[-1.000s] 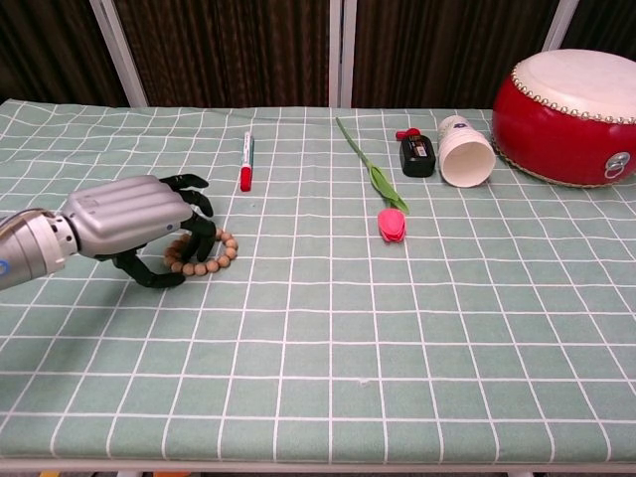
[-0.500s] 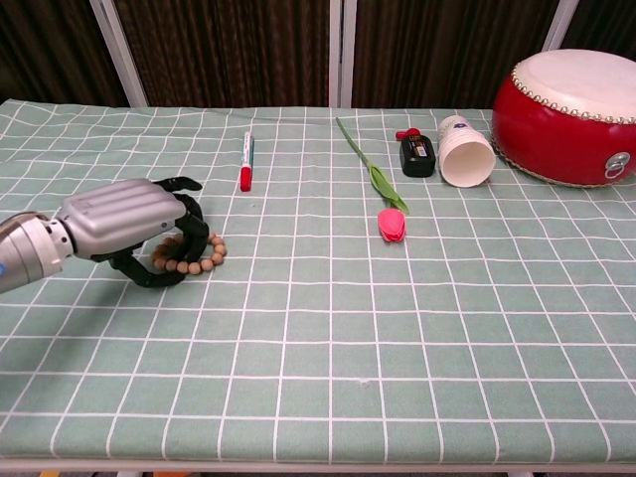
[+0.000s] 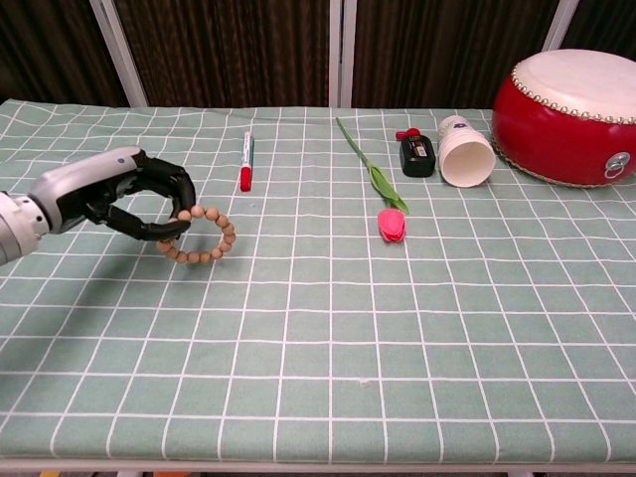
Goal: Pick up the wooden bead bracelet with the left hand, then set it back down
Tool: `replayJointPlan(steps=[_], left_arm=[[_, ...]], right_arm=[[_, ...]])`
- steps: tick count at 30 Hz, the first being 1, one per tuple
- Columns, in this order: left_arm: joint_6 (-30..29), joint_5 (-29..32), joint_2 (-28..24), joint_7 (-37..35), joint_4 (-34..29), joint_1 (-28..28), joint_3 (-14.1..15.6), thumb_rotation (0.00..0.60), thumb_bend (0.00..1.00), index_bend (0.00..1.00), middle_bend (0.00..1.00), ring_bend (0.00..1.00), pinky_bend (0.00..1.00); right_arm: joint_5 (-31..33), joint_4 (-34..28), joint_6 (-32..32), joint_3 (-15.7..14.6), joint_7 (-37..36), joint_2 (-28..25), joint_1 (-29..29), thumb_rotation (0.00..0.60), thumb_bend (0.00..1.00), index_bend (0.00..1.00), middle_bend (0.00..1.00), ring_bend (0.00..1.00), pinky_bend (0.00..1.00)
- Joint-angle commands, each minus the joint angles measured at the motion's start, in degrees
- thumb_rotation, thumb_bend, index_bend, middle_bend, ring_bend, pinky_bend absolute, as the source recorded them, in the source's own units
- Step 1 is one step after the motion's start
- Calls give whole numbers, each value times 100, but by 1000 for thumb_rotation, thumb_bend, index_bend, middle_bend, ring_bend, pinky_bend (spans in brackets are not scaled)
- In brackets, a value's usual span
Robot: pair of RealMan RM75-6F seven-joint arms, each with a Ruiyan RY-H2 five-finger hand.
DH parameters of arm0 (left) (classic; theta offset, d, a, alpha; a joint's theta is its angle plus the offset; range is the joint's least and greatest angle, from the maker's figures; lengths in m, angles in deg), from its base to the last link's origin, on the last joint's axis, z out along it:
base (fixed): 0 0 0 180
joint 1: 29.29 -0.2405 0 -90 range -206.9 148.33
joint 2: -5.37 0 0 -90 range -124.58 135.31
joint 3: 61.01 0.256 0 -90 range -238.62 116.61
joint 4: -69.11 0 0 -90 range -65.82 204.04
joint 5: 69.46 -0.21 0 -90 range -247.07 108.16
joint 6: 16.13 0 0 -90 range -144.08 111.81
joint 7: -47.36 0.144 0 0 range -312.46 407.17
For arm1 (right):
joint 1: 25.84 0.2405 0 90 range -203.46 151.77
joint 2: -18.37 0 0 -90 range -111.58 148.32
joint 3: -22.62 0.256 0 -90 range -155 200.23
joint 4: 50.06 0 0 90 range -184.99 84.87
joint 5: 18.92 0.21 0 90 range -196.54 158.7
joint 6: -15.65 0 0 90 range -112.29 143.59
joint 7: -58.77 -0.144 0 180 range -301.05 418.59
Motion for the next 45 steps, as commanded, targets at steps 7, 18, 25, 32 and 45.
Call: replayJointPlan(steps=[7, 18, 25, 32, 45], left_arm=[[1302, 440, -1168, -4501, -1848, 132, -224, 600, 465, 576, 627, 317, 94], [1367, -203, -1462, -7228, -2064, 360, -3, 600, 463, 557, 613, 317, 96], [1357, -280, -1556, -8751, -2089, 518, 94, 600, 464, 554, 611, 317, 95], [1187, -342, -1480, -8954, -1847, 575, 200, 565, 362, 509, 587, 317, 85], [1221, 12, -1527, -8421, -1967, 600, 172, 353, 241, 491, 603, 244, 72]], right_arm=[[-73, -36, -92, 25, 24, -34, -12, 600, 173, 143, 253, 0, 40], [-104, -25, -128, 24, 6, -20, -26, 600, 180, 147, 256, 0, 37], [-121, -44, -157, 37, 17, -43, -31, 600, 178, 150, 257, 0, 37], [-134, -50, -174, 32, 16, -52, -44, 600, 176, 156, 260, 0, 37], [-149, -51, -180, 32, 9, -51, -50, 600, 179, 167, 263, 0, 35]])
